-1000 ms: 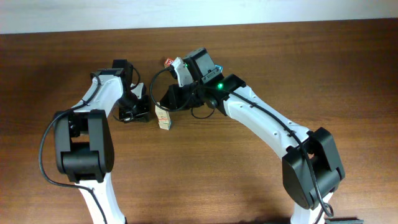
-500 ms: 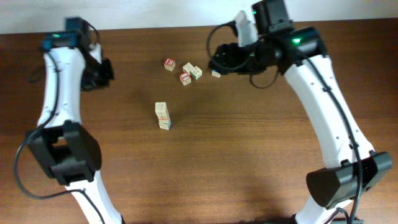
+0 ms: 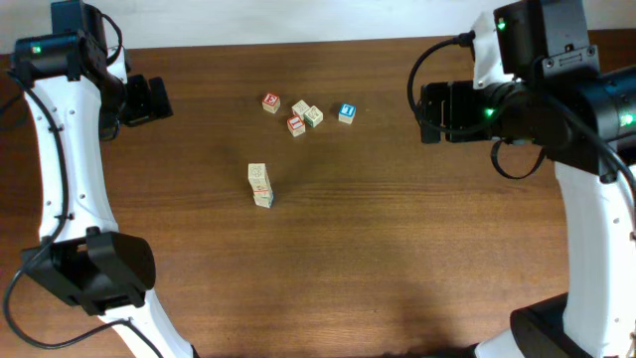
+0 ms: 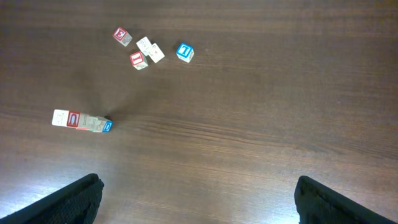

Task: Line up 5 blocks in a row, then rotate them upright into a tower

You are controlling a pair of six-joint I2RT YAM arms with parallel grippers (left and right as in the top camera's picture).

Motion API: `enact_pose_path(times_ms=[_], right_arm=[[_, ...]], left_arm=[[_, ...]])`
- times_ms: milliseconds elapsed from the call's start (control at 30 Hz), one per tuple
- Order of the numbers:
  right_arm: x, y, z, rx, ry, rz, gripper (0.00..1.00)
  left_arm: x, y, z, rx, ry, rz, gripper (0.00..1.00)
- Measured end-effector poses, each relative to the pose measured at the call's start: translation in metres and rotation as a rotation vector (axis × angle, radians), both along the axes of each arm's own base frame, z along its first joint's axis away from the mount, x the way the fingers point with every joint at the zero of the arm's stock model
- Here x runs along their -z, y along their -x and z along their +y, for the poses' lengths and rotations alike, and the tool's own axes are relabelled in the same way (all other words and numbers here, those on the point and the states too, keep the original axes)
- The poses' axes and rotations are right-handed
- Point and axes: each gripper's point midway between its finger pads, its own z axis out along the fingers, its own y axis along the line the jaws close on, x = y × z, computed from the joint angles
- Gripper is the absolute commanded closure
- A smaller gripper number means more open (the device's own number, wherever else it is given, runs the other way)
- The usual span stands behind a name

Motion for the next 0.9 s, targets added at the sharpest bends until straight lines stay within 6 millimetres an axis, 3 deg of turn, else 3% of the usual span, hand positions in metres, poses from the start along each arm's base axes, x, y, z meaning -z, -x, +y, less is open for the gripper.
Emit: enact_pose_path(times_ms=[200,300,367,533,600,633,667,733,900], right_arm=[[0.002,-0.007,-0.013,0.039,0.051,-0.010,0.02],[-0.024,-0.044,-0.019,-0.019,0.053,-0.198,0.02],[-0.036,-0.050,-0.014,-0.097,0.067,-0.292,0.02],[-0.064,-0.039,-0.011,-0.196,0.106,-0.616,0.02],[-0.057,-0.023,-0.016,-0.197,0.116,-0.696,0.02],[-0.053,-0.017,-0.017,-0.192,0.116,-0.796,0.02],[-0.037,-0.008,-0.019,-0.192,0.115,-0.818,0.02],[0.009,0.018,-0.023,-0.189,0.115,-0.868,0.02],[0.101,0.071,-0.045,-0.116,0.114,-0.985,0.02]], left_arm=[[0.000,0.000,0.000,0.000,0.000,0.000,0.01],[0.000,0.000,0.000,0.000,0.000,0.000,0.01],[0.000,0.000,0.000,0.000,0.000,0.000,0.01],[0.000,0.000,0.000,0.000,0.000,0.000,0.01],[0.000,0.000,0.000,0.000,0.000,0.001,0.01],[0.000,0.000,0.000,0.000,0.000,0.000,0.01],[0.000,0.000,0.000,0.000,0.000,0.001,0.01],[0.000,0.000,0.000,0.000,-0.001,0.000,0.01],[0.000,0.000,0.000,0.000,0.000,0.003,0.01]])
